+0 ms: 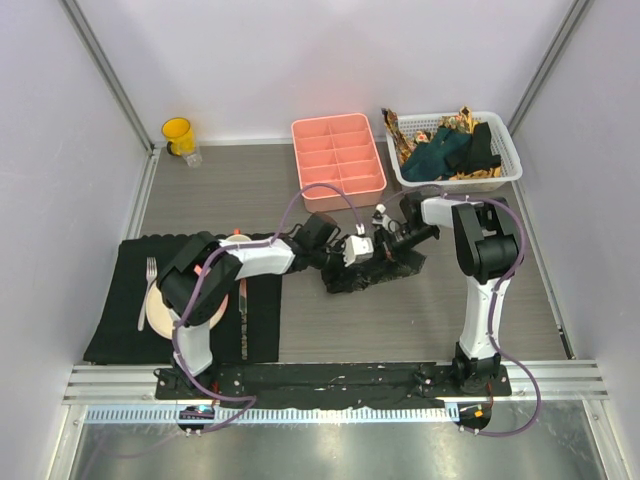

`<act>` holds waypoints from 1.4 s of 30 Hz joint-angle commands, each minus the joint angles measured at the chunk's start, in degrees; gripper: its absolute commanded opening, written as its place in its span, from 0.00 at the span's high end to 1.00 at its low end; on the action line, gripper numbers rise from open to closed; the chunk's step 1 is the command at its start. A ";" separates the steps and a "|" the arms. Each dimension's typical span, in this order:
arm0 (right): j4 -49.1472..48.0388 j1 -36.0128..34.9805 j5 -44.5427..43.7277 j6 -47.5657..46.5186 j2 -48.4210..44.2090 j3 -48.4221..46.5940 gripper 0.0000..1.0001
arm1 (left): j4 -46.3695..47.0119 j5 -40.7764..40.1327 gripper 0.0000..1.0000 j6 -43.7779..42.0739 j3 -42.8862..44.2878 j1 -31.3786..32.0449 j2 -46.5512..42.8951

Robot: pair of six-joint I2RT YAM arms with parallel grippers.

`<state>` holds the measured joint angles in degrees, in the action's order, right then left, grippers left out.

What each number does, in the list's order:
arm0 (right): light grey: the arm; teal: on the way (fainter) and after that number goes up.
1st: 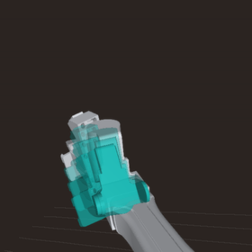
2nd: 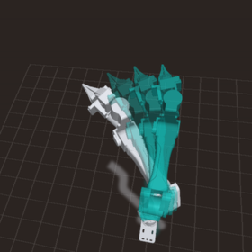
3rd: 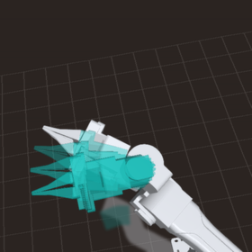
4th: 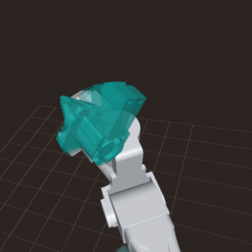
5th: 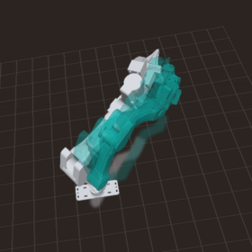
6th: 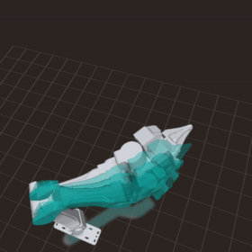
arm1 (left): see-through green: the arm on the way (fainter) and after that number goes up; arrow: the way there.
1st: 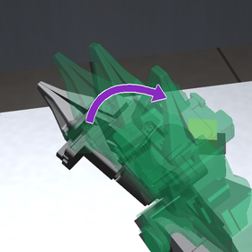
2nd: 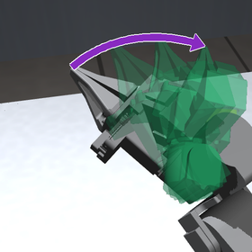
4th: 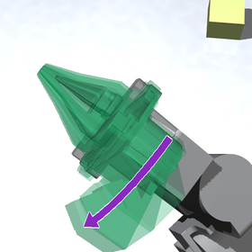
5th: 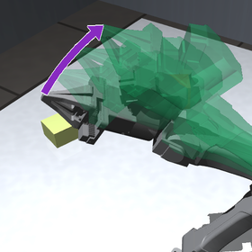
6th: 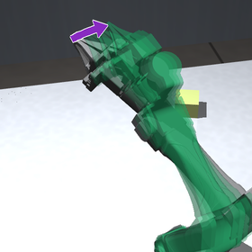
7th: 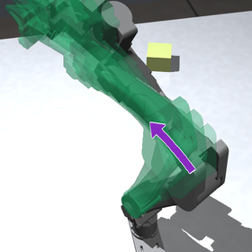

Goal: Roll the ties
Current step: Roll the tie at the center of the board.

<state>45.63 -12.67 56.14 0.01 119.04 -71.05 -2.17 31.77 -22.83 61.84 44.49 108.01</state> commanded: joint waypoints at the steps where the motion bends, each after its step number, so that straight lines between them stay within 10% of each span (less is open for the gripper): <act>1: -3.00 1.24 -18.60 -3.27 4.18 0.73 0.99 | 8.38 3.30 0.27 3.57 -2.95 -1.34 -0.96; 14: -5.02 2.12 -22.39 1.31 6.55 -1.82 0.99 | 15.36 7.43 0.21 8.68 3.90 0.86 6.60; 20: -4.50 1.68 -20.72 1.13 6.11 -1.29 0.99 | 12.99 4.01 0.37 6.84 3.99 1.74 7.83; 24: -3.35 1.42 -17.30 0.78 4.63 -1.46 0.98 | 8.26 1.99 0.68 5.60 4.69 1.74 7.92; 29: 1.39 4.75 -9.83 0.51 0.67 -3.92 0.78 | 5.43 0.58 0.88 4.55 0.48 1.39 5.38; 42: 0.08 6.34 -21.92 -1.05 4.00 -1.99 0.90 | 6.04 -0.65 0.92 7.00 -0.41 1.13 3.18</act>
<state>48.12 -5.76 47.27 1.91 121.21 -73.97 8.84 33.85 -17.85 61.95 45.39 111.87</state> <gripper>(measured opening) 0.127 0.411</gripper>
